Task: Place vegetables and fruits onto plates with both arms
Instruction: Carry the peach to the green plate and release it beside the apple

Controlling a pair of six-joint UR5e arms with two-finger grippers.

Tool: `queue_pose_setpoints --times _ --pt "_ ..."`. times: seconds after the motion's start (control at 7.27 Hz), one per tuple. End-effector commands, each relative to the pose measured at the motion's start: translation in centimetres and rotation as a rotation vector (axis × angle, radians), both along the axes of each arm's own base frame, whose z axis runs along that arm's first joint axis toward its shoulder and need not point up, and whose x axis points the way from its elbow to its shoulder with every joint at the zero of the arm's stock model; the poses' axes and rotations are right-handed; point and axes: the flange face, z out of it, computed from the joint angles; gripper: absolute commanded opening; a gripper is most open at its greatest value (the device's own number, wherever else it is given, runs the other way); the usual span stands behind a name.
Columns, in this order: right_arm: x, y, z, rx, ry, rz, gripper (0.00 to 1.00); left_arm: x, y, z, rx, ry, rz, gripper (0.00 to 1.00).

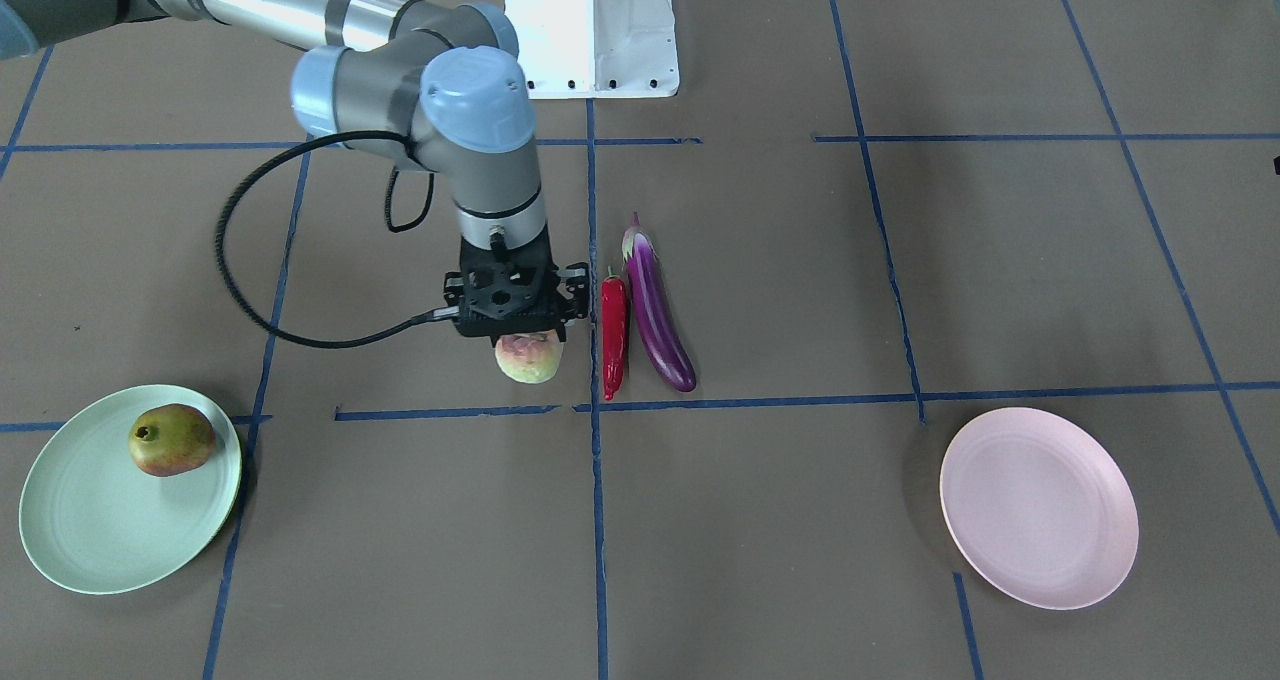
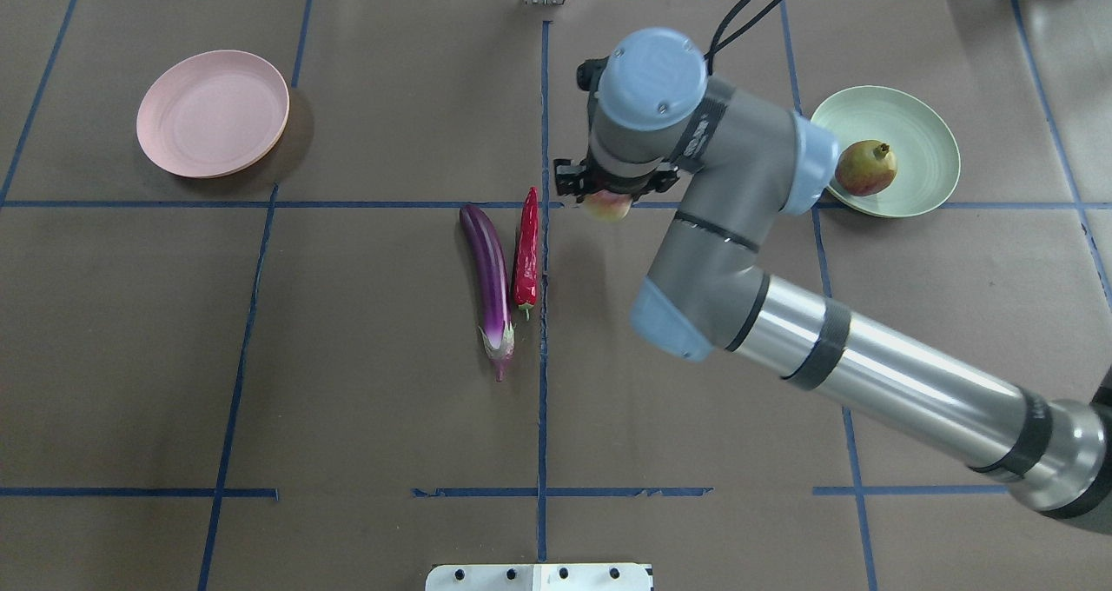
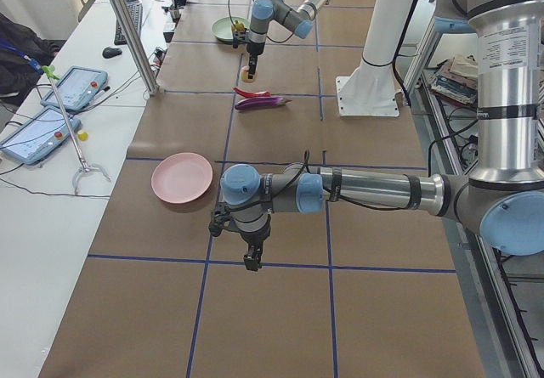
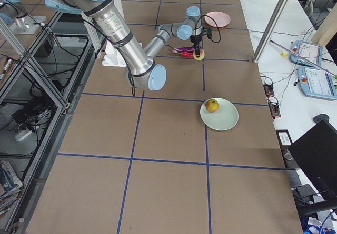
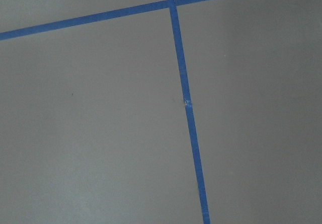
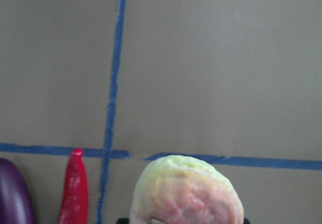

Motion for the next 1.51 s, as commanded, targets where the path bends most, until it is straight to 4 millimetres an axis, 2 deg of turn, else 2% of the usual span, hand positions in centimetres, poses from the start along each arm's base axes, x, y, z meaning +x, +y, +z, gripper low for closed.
queue_pose_setpoints --times 0.0,0.14,0.28,0.41,0.55,0.69,0.96,1.1,1.24,1.38 --pt "13.2 -6.2 7.2 0.062 0.026 -0.102 0.00 0.0 0.0 0.0 -0.004 0.002 0.000 1.00" --pt "20.3 -8.5 11.5 0.114 0.040 -0.175 0.00 0.0 0.0 0.0 -0.006 0.004 0.000 1.00" --pt "26.7 -9.4 16.7 0.146 0.055 -0.247 0.00 0.0 0.1 0.0 -0.007 0.005 0.000 1.00" --pt "30.8 -9.9 21.0 0.158 0.062 -0.300 0.00 0.0 0.1 0.0 -0.008 0.005 -0.001 1.00" --pt "32.0 -10.0 24.8 0.137 0.068 -0.343 0.00 0.0 0.0 0.0 -0.007 0.005 -0.002 1.00" --pt "31.9 -10.4 26.5 0.108 0.075 -0.349 0.00 0.1 0.0 -0.1 -0.007 0.007 -0.002 1.00" --pt "30.7 -11.7 33.5 0.142 0.066 -0.347 0.04 0.1 0.0 -0.1 -0.006 0.007 0.000 1.00" --pt "29.7 -11.7 34.3 0.146 0.062 -0.356 0.16 0.1 0.1 -0.1 -0.006 0.007 0.000 1.00" --pt "28.7 -11.5 34.3 0.141 0.059 -0.361 0.53 0.1 0.1 0.0 -0.008 0.007 -0.002 1.00" --pt "28.3 -11.3 34.2 0.142 0.056 -0.366 1.00 0.1 0.0 -0.1 -0.005 0.007 -0.002 1.00"
